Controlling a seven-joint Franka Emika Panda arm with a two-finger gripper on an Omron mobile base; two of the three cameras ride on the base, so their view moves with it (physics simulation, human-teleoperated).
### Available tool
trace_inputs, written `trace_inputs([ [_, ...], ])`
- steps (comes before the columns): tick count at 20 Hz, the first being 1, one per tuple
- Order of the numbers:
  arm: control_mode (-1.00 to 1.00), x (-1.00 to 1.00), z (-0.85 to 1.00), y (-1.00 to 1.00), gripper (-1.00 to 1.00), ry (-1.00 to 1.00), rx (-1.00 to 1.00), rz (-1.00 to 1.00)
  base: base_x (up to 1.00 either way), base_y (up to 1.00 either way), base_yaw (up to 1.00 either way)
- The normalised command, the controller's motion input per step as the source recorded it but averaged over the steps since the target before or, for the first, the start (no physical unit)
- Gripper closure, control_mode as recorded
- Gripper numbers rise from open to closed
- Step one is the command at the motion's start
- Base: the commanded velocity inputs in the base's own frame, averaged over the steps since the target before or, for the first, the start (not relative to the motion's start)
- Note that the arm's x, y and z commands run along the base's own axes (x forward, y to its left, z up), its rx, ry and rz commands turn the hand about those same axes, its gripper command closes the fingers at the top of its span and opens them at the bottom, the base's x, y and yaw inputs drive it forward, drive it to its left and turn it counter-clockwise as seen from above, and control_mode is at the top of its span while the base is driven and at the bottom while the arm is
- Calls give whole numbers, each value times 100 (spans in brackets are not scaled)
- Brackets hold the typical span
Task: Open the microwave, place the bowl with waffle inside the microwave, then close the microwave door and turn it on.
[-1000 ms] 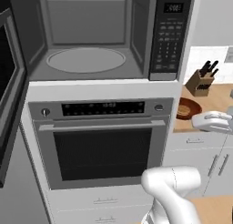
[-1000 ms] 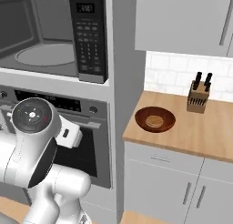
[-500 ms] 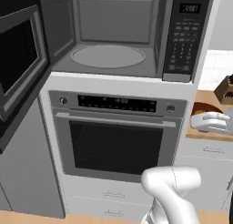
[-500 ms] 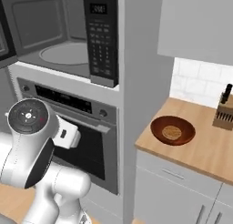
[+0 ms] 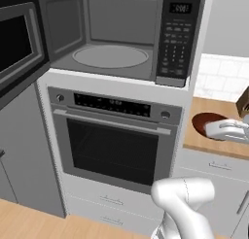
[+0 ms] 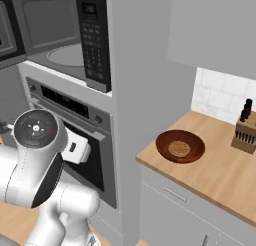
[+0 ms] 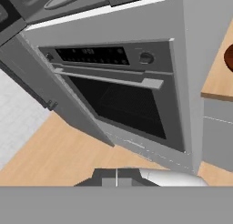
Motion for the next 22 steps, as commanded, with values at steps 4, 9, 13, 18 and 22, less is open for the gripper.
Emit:
trace_inputs([
  [4,100,0,0,0,100,0,0,0,47,0,5],
  [9,100,0,0,0,100,0,0,0,51,0,2],
  [13,100,0,0,0,100,0,0,0,5,0,0],
  [18,-100,14,0,0,100,0,-1,0,3,0,0],
  [22,-100,0,7,-16,100,16,-2,-5,0,0,0],
])
